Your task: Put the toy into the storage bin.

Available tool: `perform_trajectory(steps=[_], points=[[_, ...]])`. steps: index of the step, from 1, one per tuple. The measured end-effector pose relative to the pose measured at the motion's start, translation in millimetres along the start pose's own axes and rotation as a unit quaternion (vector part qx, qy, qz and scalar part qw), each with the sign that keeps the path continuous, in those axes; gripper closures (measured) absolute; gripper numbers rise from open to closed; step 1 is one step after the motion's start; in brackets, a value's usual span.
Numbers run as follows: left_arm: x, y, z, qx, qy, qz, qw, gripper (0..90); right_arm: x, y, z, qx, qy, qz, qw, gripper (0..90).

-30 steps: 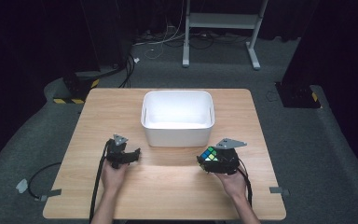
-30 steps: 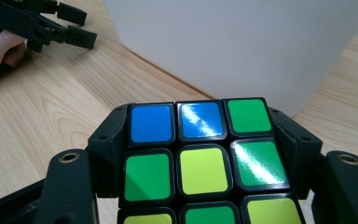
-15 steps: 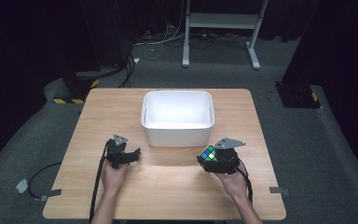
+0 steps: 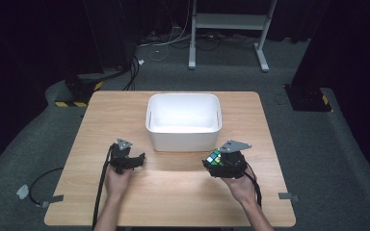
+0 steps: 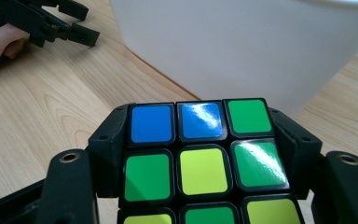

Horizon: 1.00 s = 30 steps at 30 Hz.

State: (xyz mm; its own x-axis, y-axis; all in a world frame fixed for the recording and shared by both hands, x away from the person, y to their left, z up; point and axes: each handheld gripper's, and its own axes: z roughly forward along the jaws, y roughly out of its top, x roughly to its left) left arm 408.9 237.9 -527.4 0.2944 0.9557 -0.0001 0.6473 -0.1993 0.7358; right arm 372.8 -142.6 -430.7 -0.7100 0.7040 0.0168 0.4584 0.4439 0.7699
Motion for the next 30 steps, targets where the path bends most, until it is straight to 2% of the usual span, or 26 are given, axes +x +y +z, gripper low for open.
perform_trajectory(steps=[9,14,18,23,30], points=[[0.1,0.0,0.0,0.0,0.0,0.0,1.0,19.7,-2.7,8.3,-5.4,0.003,0.002,0.001,1.0,33.4],[0.1,0.1,0.1,0.0,0.0,0.0,1.0,19.7,-3.6,15.6,-13.4,0.004,-0.003,-0.009,0.9999,33.4],[0.1,0.1,0.1,0.0,0.0,0.0,1.0,19.7,-6.8,20.0,-21.9,-0.006,-0.005,-0.008,0.9999,33.4],[0.1,0.1,0.1,0.0,0.0,0.0,1.0,19.7,-9.0,20.5,-24.0,-0.006,-0.002,0.0,1.0,33.4],[0.1,0.1,0.1,0.0,0.0,0.0,1.0,19.7,-8.0,26.5,-28.4,-0.016,-0.005,-0.011,0.9998,33.4]])
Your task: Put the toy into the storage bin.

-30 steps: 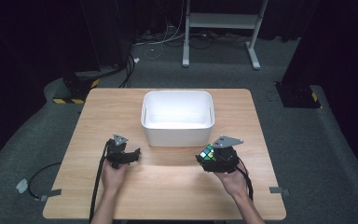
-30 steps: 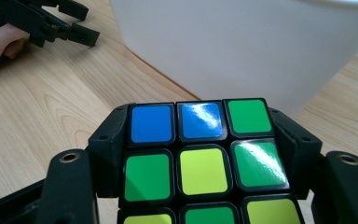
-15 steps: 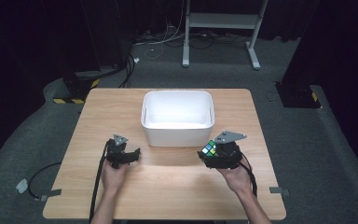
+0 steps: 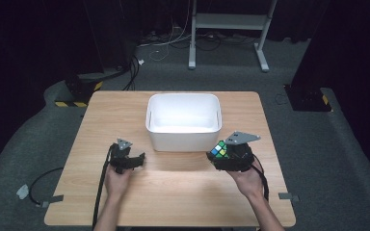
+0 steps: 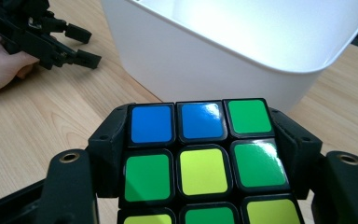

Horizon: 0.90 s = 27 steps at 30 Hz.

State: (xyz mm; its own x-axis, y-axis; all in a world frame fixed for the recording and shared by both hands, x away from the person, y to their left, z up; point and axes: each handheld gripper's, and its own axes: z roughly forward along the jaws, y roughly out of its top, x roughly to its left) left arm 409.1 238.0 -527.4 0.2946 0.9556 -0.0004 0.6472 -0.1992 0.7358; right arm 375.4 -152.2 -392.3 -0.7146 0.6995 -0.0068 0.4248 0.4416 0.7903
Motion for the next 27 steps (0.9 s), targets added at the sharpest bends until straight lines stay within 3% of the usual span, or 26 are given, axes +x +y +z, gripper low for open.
perform_trajectory(steps=[27], points=[[0.0,0.0,0.0,0.0,0.0,0.0,1.0,19.7,-11.0,27.9,-17.4,-0.015,0.033,0.005,0.9993,33.4]])
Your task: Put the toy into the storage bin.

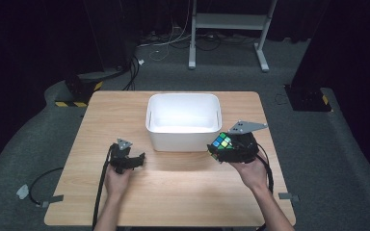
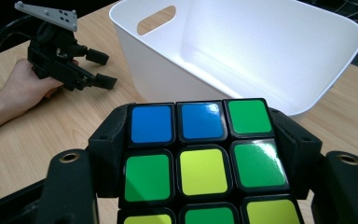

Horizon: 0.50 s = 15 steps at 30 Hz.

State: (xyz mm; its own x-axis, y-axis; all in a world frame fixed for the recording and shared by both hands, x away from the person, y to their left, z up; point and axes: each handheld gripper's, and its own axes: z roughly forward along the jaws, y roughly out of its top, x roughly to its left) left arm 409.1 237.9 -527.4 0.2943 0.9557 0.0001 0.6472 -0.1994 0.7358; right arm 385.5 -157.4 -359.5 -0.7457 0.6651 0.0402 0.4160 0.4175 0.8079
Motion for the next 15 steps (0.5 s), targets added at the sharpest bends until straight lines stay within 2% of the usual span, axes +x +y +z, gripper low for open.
perform_trajectory(steps=[8,15], points=[[0.0,0.0,0.0,0.0,0.0,0.0,1.0,19.7,-5.3,8.6,-0.7,-0.008,0.005,0.009,0.9999,33.4],[0.0,0.0,0.0,0.0,0.0,0.0,1.0,19.7,-10.9,18.0,-0.1,-0.011,-0.014,0.011,0.9998,33.4]])
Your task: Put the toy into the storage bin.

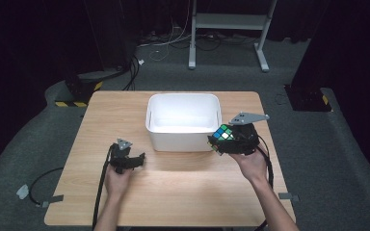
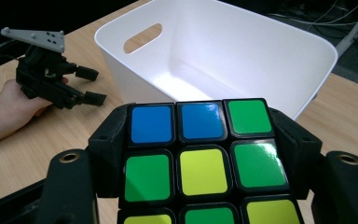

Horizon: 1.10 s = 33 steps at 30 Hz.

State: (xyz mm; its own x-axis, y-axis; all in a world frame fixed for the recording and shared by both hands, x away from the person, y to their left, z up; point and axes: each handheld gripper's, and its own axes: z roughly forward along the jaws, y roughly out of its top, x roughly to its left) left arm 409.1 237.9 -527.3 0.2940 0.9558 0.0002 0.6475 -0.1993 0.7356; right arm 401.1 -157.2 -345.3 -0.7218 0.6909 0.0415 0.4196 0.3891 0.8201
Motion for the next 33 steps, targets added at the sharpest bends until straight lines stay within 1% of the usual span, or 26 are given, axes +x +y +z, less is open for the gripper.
perform_trajectory(steps=[9,15,25,30,33], points=[[0.0,0.0,0.0,0.0,0.0,0.0,1.0,19.7,-10.5,11.5,1.4,-0.008,-0.011,0.011,0.9998,33.4],[-0.1,0.0,0.1,0.0,0.0,0.0,1.0,19.7,-16.7,16.9,3.9,-0.009,-0.013,0.019,0.9997,33.4],[-0.1,0.1,0.1,0.0,0.001,0.0,1.0,19.7,-21.4,31.1,10.3,-0.009,-0.016,0.013,0.9997,33.4],[-0.1,0.1,0.1,0.0,0.0,0.0,1.0,19.7,-23.8,36.6,14.0,-0.011,-0.017,0.016,0.9997,33.4],[0.0,0.1,0.1,0.0,0.001,0.0,1.0,19.7,-26.4,39.3,17.3,-0.014,-0.015,0.022,0.9996,33.4]])
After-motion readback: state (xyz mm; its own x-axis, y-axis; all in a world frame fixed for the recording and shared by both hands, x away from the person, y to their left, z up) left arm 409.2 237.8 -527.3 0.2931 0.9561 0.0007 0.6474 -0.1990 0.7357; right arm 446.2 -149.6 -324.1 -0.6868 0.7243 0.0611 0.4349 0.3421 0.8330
